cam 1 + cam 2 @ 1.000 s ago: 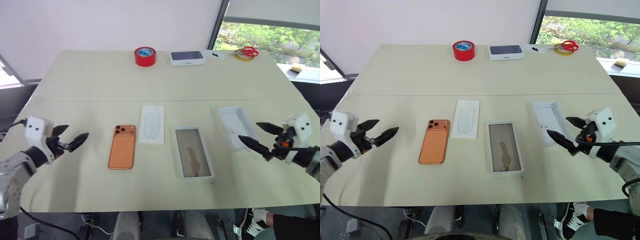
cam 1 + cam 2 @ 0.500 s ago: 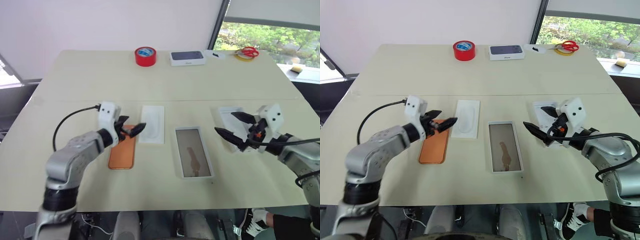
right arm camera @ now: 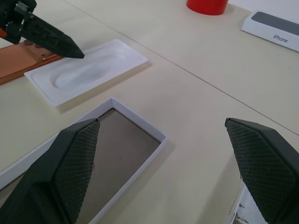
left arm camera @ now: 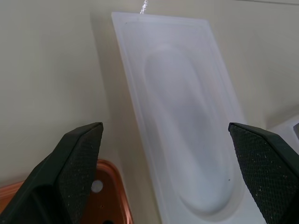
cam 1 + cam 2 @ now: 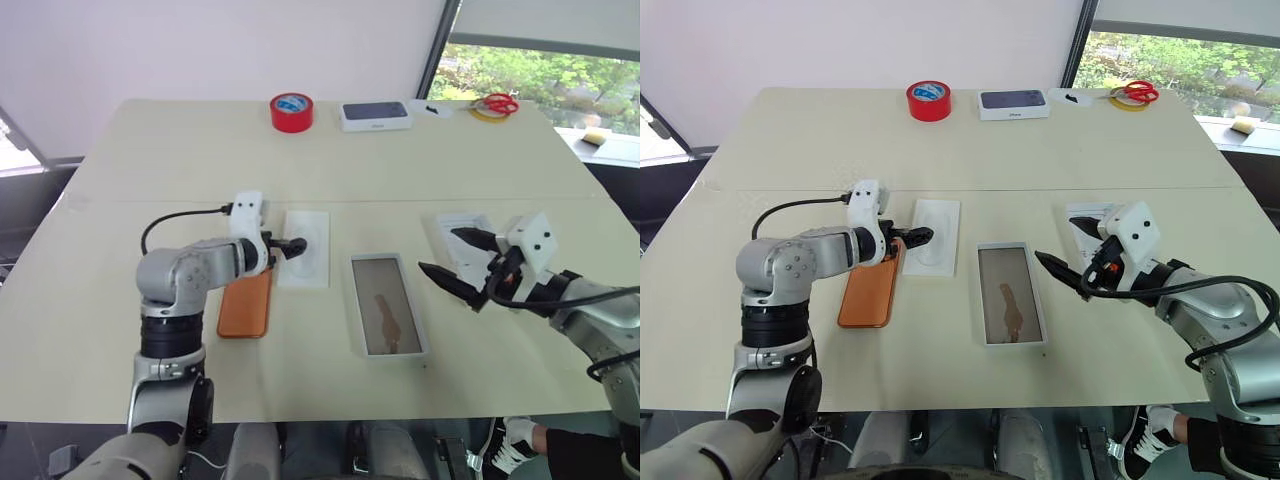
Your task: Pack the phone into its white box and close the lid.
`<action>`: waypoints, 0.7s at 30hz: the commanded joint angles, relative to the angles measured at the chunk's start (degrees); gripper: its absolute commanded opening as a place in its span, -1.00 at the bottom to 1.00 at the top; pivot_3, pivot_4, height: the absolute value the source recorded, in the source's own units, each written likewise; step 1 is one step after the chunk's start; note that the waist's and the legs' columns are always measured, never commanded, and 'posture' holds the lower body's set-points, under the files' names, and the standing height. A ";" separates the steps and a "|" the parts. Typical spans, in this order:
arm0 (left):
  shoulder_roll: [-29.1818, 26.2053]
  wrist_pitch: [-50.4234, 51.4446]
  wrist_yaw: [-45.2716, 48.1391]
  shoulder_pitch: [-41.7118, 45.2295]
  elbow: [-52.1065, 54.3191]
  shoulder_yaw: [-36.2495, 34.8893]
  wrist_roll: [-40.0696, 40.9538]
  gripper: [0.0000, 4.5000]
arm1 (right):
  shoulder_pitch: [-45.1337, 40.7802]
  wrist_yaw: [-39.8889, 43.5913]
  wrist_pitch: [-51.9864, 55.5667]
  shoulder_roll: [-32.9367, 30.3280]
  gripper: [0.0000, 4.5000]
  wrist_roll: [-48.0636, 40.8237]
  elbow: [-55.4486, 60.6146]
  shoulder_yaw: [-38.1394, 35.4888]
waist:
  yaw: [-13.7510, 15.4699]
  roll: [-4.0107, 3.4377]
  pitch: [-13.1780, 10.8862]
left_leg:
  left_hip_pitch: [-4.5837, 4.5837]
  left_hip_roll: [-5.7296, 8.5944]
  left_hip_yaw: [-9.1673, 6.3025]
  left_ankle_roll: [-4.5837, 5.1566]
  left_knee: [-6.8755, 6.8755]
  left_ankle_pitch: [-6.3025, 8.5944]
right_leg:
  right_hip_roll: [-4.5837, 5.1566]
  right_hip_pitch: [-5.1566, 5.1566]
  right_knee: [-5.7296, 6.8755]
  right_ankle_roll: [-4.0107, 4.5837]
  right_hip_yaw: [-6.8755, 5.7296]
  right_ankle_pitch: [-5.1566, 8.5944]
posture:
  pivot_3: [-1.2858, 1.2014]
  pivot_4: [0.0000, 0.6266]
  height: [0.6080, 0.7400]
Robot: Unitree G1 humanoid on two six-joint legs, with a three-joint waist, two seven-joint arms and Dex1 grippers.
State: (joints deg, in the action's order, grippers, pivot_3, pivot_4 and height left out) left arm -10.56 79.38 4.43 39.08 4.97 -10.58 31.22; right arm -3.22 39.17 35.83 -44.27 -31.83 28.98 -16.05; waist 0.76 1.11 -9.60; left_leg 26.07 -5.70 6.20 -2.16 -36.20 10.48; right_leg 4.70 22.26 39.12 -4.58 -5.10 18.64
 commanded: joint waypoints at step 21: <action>6.58 4.14 -4.88 7.02 -9.29 -8.27 -4.78 -0.18 | -1.88 0.77 -0.48 -0.97 1.00 -0.41 2.48 -0.72 | -0.01 0.00 0.00 | 0.00 0.01 0.00 -0.02 0.00 -0.01 | 0.01 -0.01 0.00 0.00 0.00 0.00 | 0.03 -0.52 0.85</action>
State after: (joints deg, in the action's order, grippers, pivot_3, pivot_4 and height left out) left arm -4.15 83.22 0.10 45.48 -4.45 -18.03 27.15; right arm -4.12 39.73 35.84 -44.27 -31.79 29.05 -16.04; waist 0.75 1.11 -9.60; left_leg 26.07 -5.69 6.20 -2.18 -36.20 10.47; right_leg 4.70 22.25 39.12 -4.58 -5.10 18.64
